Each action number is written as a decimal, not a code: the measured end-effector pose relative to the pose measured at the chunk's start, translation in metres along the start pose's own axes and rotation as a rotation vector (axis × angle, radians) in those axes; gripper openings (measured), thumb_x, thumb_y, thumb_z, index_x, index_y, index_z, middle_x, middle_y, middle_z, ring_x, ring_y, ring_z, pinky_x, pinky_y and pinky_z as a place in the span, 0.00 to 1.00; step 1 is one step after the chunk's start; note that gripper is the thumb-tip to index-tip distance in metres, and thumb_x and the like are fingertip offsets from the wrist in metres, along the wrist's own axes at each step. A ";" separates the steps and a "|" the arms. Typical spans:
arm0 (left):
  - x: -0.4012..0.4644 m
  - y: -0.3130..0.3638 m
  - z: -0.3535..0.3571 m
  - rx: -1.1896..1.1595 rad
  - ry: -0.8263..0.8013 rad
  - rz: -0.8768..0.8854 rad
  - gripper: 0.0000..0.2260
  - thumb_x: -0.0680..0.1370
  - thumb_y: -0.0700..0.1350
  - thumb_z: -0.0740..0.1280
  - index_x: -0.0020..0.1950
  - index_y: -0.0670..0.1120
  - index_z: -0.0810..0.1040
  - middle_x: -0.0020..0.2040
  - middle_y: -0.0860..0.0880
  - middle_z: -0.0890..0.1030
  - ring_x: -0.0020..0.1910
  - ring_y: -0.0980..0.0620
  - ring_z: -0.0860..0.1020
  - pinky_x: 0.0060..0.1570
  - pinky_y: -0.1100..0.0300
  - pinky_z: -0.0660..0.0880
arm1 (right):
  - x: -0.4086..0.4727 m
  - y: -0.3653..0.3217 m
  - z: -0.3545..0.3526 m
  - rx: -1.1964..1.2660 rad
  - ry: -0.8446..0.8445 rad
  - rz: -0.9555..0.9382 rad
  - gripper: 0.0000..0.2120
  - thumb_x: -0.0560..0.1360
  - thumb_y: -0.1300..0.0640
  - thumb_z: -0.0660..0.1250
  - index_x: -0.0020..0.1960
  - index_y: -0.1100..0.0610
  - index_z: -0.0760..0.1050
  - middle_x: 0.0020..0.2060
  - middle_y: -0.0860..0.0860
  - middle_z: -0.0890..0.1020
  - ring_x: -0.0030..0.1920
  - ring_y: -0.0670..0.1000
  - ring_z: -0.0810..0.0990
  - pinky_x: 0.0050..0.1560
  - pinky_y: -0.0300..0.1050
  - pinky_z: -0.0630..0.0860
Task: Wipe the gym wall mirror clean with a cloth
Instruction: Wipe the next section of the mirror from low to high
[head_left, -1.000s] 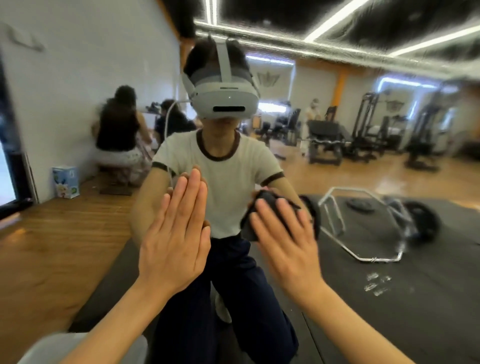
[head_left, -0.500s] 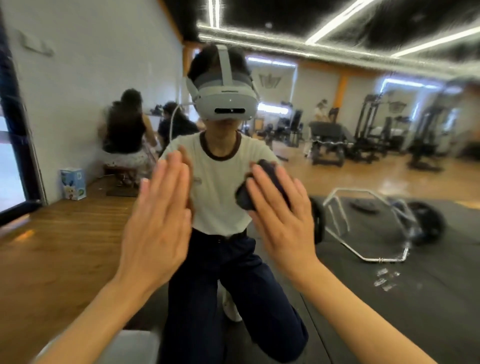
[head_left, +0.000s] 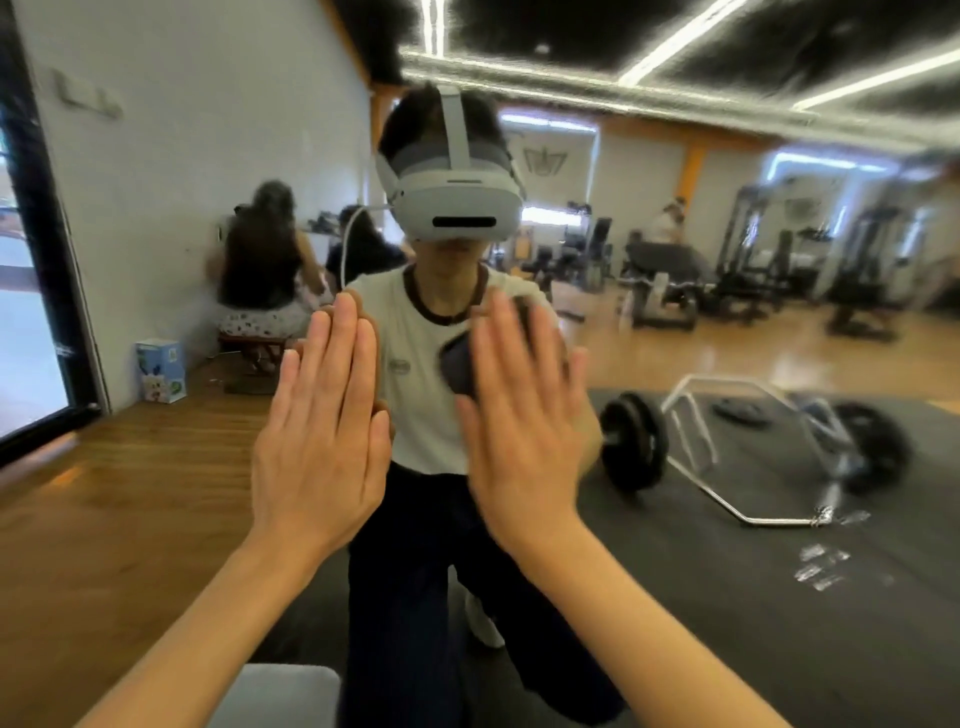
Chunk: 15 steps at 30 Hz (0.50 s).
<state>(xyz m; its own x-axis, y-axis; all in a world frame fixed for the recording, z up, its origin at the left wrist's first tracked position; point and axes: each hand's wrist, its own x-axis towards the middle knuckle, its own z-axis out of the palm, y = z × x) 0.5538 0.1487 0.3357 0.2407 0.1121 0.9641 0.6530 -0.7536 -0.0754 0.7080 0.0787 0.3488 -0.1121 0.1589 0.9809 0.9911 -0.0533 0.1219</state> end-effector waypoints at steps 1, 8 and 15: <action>0.000 0.000 -0.001 -0.005 0.000 0.002 0.29 0.83 0.45 0.52 0.81 0.38 0.45 0.81 0.43 0.47 0.82 0.50 0.43 0.80 0.54 0.41 | 0.001 -0.009 0.004 0.001 -0.018 -0.086 0.25 0.83 0.56 0.60 0.77 0.59 0.58 0.78 0.54 0.61 0.80 0.54 0.51 0.80 0.54 0.45; -0.002 -0.001 0.002 0.018 0.006 0.025 0.27 0.84 0.44 0.50 0.81 0.38 0.46 0.82 0.44 0.44 0.82 0.48 0.43 0.80 0.52 0.43 | -0.025 0.070 -0.027 0.025 0.172 0.315 0.21 0.87 0.54 0.52 0.78 0.56 0.59 0.78 0.54 0.60 0.80 0.58 0.49 0.79 0.59 0.40; -0.011 -0.016 -0.019 -0.131 -0.012 -0.002 0.28 0.83 0.42 0.54 0.81 0.37 0.47 0.81 0.44 0.46 0.82 0.49 0.43 0.80 0.53 0.40 | 0.019 -0.064 0.019 0.030 0.077 0.030 0.24 0.82 0.59 0.61 0.77 0.56 0.64 0.77 0.56 0.66 0.79 0.56 0.53 0.80 0.57 0.43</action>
<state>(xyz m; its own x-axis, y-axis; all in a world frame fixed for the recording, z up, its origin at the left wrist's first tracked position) 0.5272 0.1471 0.3309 0.2482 0.1211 0.9611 0.5540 -0.8317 -0.0383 0.6436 0.1041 0.3569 -0.0863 0.0810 0.9930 0.9957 -0.0270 0.0887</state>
